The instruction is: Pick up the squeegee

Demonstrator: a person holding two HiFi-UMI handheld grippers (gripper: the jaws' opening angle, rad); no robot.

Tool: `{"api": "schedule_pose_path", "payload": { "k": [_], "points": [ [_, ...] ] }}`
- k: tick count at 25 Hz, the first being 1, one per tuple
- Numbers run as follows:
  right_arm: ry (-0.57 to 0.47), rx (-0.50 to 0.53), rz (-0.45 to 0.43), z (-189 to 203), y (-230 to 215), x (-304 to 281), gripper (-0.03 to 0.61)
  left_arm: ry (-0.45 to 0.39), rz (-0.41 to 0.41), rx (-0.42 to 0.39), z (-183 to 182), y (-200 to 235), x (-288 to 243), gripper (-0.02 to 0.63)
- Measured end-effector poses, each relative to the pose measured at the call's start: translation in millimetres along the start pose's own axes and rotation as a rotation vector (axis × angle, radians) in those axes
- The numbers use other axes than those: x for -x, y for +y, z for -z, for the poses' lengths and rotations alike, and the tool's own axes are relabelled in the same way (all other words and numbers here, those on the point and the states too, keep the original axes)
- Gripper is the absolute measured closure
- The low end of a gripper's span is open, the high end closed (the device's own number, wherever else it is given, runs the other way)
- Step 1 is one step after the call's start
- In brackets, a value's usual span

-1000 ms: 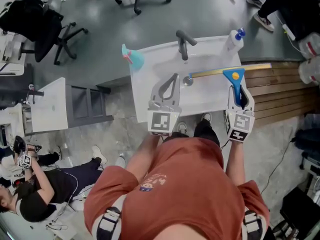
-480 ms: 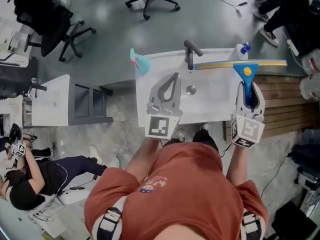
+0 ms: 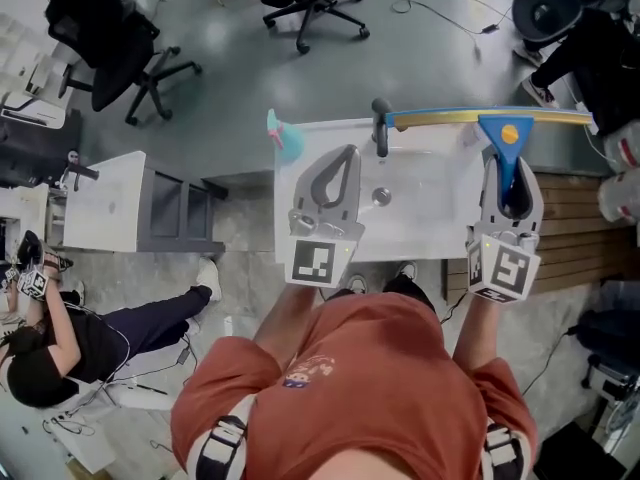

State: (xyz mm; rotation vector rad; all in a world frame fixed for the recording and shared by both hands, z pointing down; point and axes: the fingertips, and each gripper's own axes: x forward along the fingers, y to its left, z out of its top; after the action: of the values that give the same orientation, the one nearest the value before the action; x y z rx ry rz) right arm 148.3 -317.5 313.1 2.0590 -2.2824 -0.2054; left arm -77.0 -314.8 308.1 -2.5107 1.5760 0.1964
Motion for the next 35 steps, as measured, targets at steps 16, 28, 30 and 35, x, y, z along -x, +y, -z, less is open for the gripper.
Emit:
{"api": "schedule_pose_path", "payload": {
  "k": [16, 28, 30, 35],
  "points": [
    [-0.171, -0.008, -0.012, -44.3, -21.7, 4.3, 0.437, -0.058, -0.058, -0.051, -29.3, 3.0, -8.1, 0.595],
    [-0.162, -0.018, -0.027, -40.1, -23.6, 5.4, 0.437, -0.054, -0.059, -0.054, -31.3, -2.8, -9.0, 0.595],
    [-0.154, -0.007, -0.021, -38.0, -25.0, 6.5, 0.437, -0.051, -0.058, -0.054, -30.6, -4.9, -8.9, 0.595],
    [-0.139, -0.007, -0.015, -34.3, -28.0, 10.2, 0.437, -0.051, -0.054, -0.043, -29.2, -9.0, -9.7, 0.595]
  ]
}}
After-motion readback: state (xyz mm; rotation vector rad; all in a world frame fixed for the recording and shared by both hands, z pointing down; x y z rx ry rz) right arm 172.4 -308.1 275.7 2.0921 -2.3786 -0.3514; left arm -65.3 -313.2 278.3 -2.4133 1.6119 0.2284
